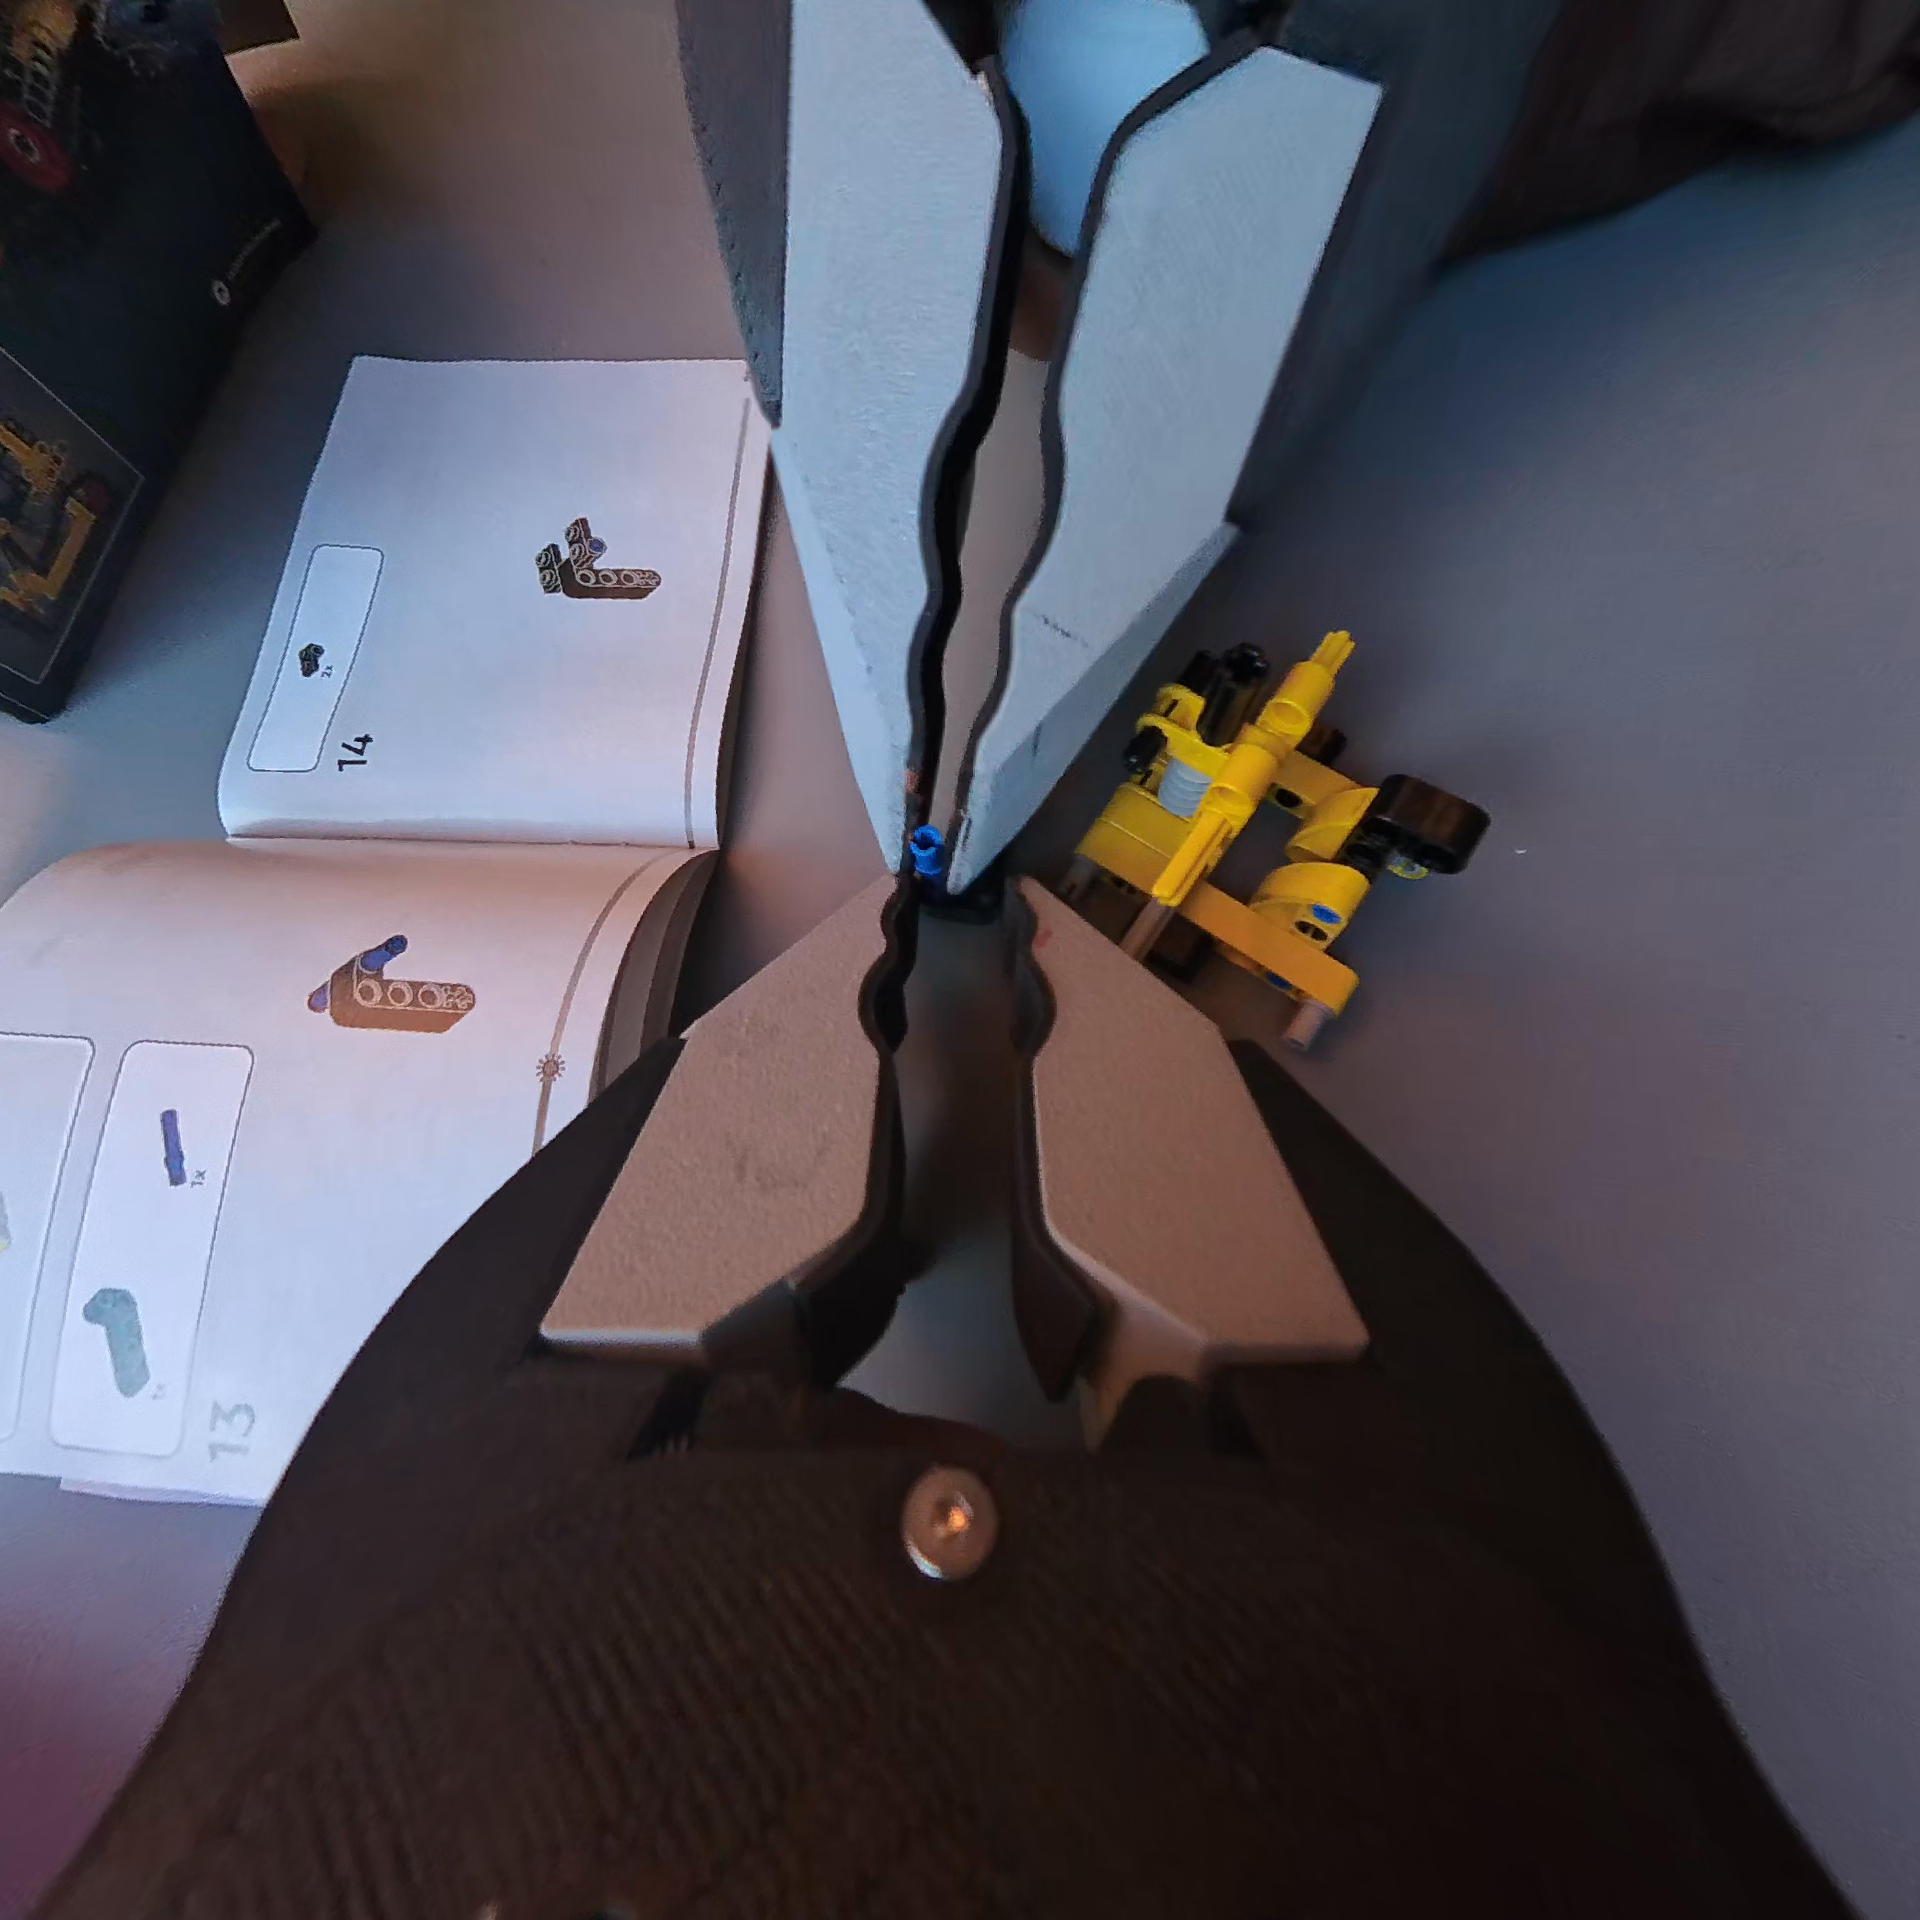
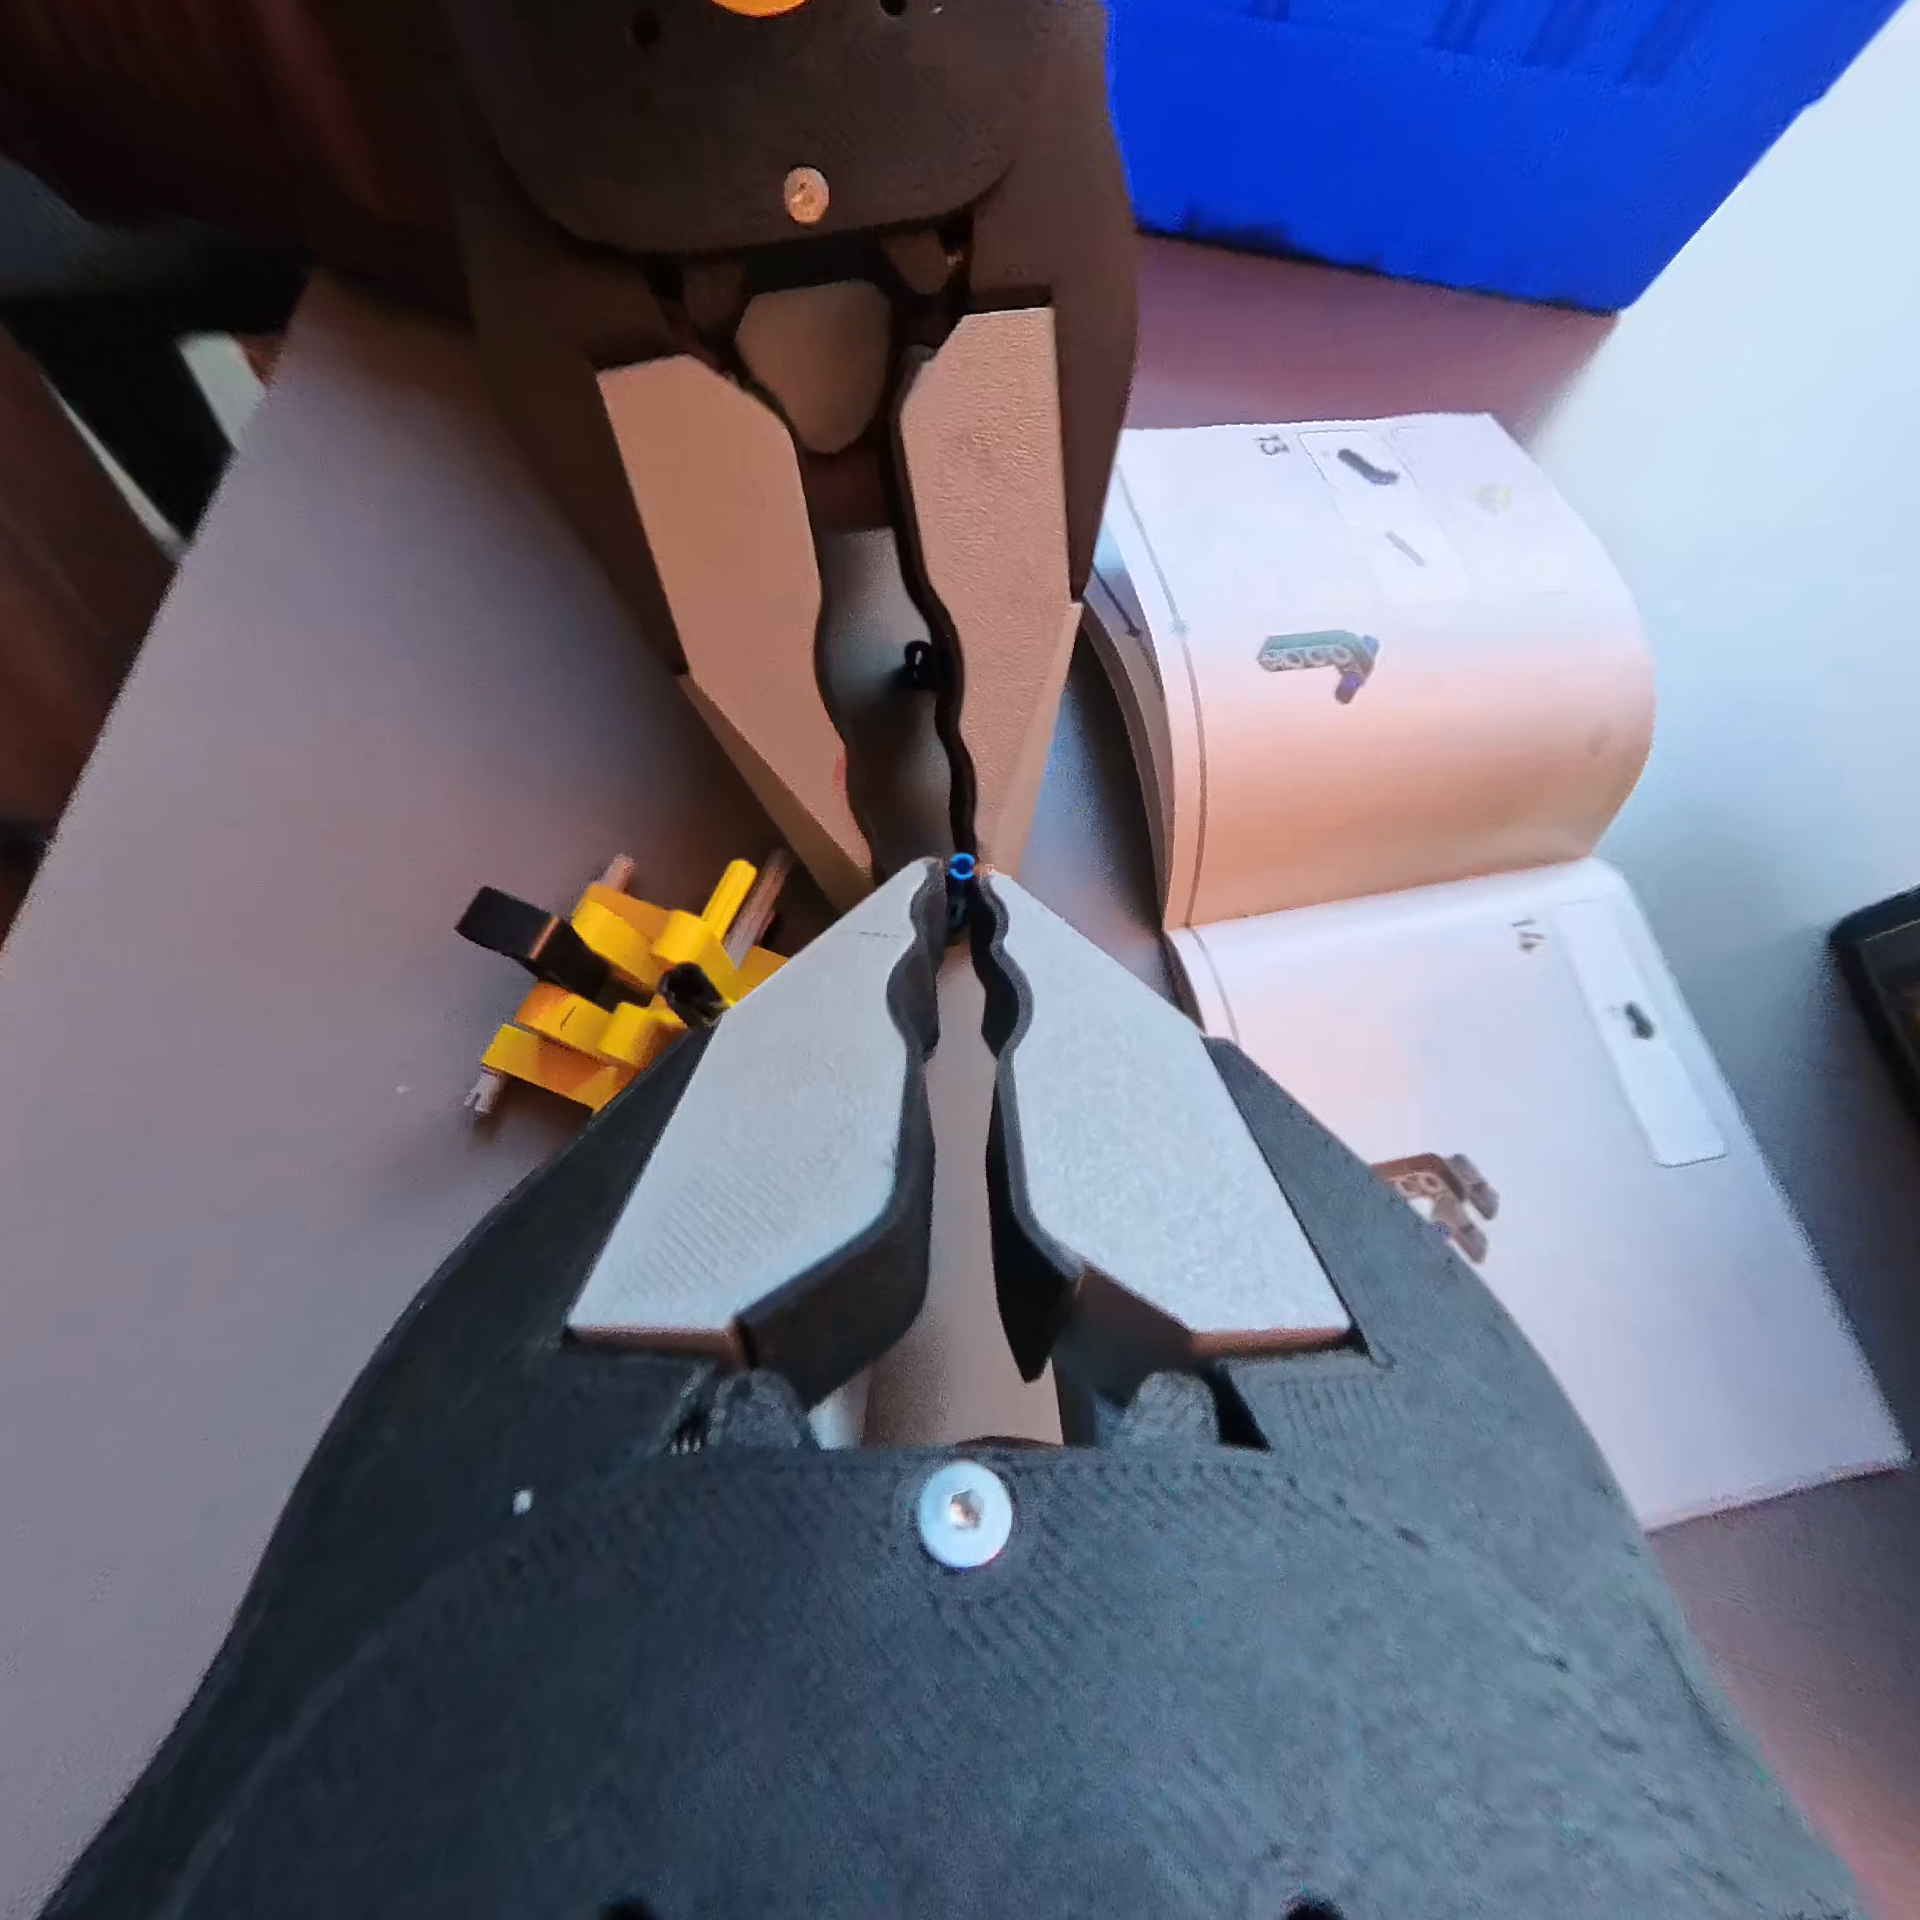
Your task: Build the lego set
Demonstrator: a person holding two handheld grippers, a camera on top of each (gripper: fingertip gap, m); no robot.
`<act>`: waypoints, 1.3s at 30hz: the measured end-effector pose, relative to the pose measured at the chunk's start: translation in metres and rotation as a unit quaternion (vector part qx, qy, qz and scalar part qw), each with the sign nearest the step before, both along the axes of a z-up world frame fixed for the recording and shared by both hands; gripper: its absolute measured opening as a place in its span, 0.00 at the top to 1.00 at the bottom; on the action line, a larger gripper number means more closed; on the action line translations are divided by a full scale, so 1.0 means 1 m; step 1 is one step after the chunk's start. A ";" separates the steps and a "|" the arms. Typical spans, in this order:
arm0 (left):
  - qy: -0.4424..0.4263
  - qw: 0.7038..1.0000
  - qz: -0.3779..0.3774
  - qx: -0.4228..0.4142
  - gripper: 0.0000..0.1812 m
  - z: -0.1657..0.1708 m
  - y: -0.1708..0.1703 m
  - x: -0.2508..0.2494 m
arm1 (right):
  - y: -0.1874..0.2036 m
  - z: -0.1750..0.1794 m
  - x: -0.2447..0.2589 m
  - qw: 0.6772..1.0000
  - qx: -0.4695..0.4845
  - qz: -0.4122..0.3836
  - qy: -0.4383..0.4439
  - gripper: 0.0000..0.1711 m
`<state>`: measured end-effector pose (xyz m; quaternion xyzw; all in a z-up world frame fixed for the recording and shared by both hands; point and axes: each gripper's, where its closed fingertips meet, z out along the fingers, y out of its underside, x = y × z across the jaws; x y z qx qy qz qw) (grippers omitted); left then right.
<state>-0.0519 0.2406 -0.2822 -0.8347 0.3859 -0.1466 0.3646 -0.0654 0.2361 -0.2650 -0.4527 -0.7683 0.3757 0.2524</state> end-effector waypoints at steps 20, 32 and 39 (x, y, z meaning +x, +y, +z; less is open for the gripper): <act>-0.001 1.000 -0.003 -0.001 0.93 0.000 -0.001 0.001 | 0.000 -0.001 0.001 0.997 -0.068 -0.010 -0.033 0.99; 0.000 1.000 -0.005 0.001 0.93 0.000 -0.001 0.001 | -0.001 -0.002 0.004 0.993 0.043 -0.002 -0.112 0.99; 0.000 1.000 -0.003 0.001 0.93 0.000 -0.001 0.001 | -0.001 -0.002 0.003 0.991 0.033 0.011 -0.129 0.99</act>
